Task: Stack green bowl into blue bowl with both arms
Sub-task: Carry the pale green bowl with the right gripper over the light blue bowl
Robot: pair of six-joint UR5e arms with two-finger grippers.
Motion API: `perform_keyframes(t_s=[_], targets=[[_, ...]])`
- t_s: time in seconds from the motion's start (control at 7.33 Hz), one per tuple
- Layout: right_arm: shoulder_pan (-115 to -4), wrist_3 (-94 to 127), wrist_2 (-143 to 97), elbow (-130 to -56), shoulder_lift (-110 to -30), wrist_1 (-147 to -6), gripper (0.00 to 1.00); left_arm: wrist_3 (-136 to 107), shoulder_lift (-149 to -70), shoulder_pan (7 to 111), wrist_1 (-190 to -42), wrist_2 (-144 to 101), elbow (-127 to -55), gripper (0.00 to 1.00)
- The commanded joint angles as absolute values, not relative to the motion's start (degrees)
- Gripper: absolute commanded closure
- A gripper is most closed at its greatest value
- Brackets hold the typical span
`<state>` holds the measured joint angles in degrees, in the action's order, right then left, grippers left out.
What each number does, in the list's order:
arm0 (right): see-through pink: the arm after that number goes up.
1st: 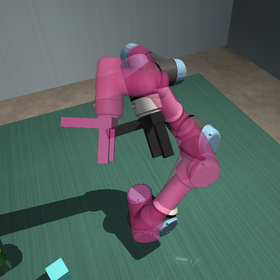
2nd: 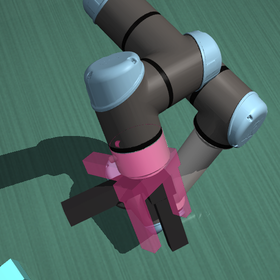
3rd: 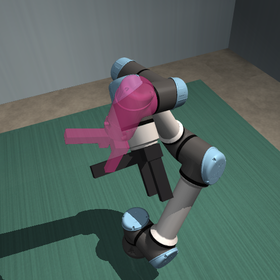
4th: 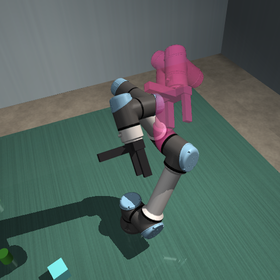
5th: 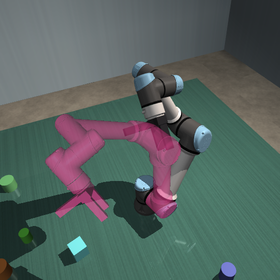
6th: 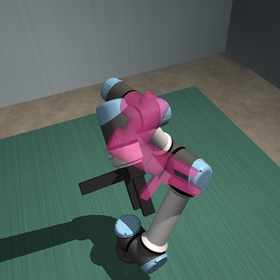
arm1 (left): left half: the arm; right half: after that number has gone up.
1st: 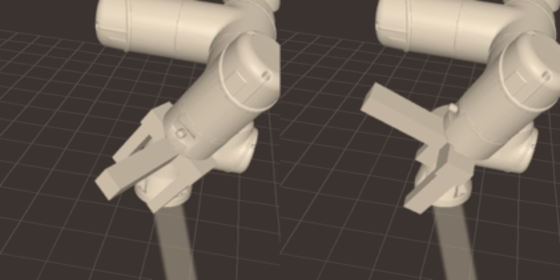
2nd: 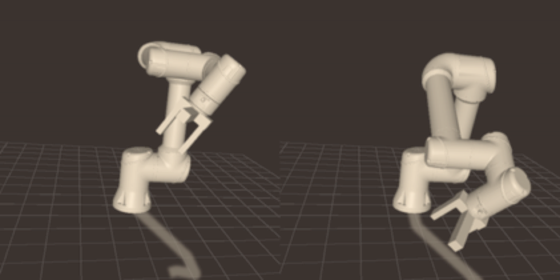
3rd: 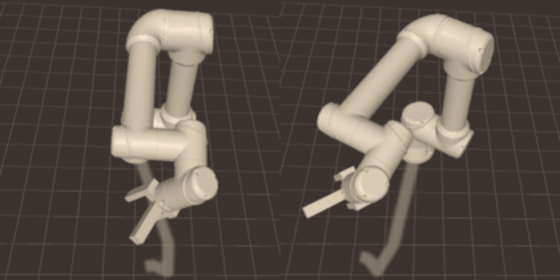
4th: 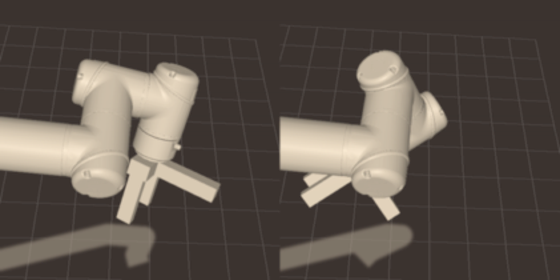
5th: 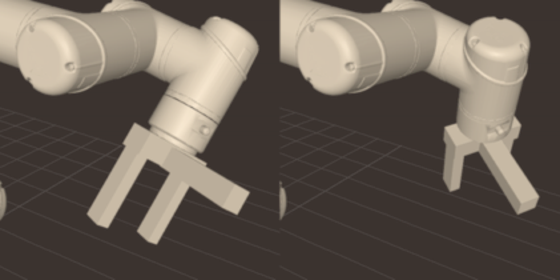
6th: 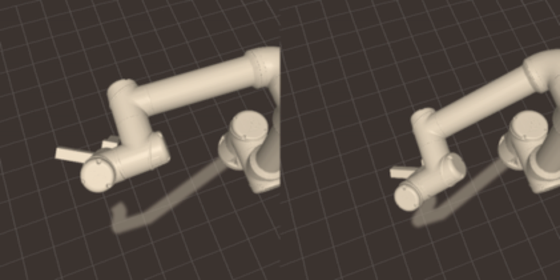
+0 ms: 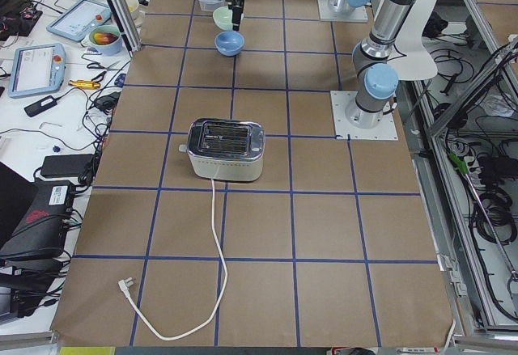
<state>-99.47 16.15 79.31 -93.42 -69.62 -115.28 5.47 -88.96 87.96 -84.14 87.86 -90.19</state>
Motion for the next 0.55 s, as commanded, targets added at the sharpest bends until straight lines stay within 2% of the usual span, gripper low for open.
perform_keyframes(t_s=[0.0,0.27,0.41], targets=[[-102.0,17.7,79.4,-93.0,-66.5,-118.8,1.0,5.5,-89.1,88.0,-83.9,87.6,-90.4,0.0],[-102.1,17.5,79.9,-93.2,-65.3,-119.1,1.0,5.5,-89.0,88.0,-83.9,87.5,-90.4,0.0],[-102.1,17.5,79.9,-93.2,-64.8,-119.6,0.94,5.4,-89.0,88.0,-83.9,87.5,-90.4,0.0]])
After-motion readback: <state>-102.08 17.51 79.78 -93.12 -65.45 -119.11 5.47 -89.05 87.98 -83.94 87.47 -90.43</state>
